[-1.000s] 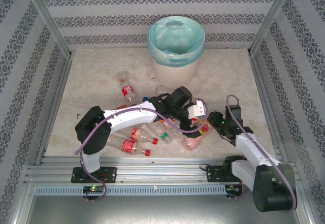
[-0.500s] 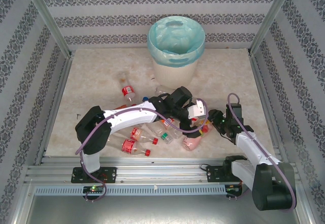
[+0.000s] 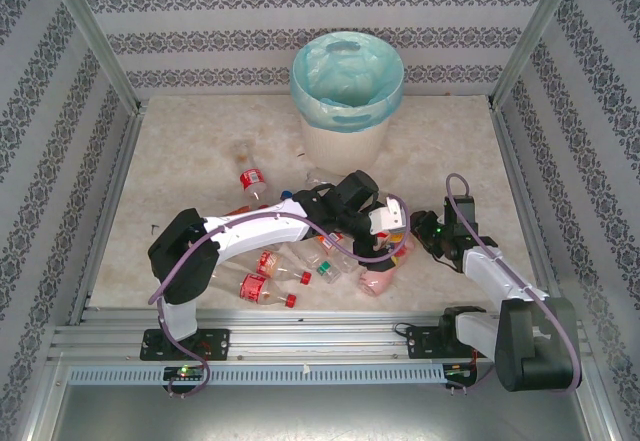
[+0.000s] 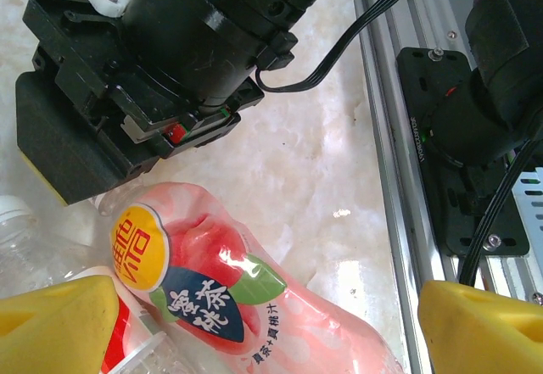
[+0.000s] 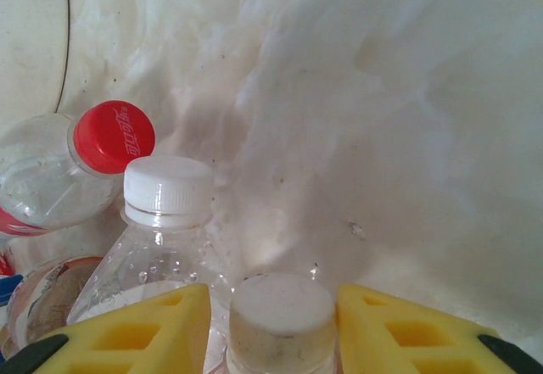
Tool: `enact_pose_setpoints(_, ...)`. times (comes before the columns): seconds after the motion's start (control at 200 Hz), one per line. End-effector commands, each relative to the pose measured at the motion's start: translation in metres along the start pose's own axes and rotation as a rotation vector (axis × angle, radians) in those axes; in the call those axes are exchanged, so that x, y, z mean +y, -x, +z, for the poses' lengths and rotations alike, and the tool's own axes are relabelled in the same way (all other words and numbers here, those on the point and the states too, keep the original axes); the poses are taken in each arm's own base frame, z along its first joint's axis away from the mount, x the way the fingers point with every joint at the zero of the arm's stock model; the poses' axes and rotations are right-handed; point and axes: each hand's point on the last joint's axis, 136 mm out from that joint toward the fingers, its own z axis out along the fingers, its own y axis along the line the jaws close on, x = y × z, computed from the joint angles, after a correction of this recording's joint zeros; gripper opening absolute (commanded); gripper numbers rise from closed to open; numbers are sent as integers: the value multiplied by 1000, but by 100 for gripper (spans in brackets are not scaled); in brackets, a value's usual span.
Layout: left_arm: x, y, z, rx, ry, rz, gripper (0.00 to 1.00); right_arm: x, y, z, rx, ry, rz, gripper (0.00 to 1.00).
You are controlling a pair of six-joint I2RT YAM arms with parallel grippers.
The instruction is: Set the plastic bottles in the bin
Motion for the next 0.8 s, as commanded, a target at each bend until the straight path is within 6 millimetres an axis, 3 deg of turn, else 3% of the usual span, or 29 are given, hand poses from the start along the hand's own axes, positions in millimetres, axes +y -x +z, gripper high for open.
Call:
enact_pose_setpoints(0.0, -4, -1, 6, 19, -18, 24, 92, 5, 6, -2, -8, 10, -14, 43)
enact_pose_setpoints(0.125, -4, -2, 6, 23, -17, 26, 92, -4, 4, 0, -6, -25, -17, 47)
enact_pose_setpoints(0.37, -5, -3, 6, 22, -19, 24, 92, -5, 1, 7, 26, -18, -15, 44)
enact_pose_setpoints(0.59, -3, -1, 5, 19, -7, 26, 92, -2, 5, 2, 16, -26, -39, 31)
enact_pose_setpoints(0.794, 6, 22, -15, -11, 73, 32, 92, 8, 19, -27, -62, -49, -103, 18)
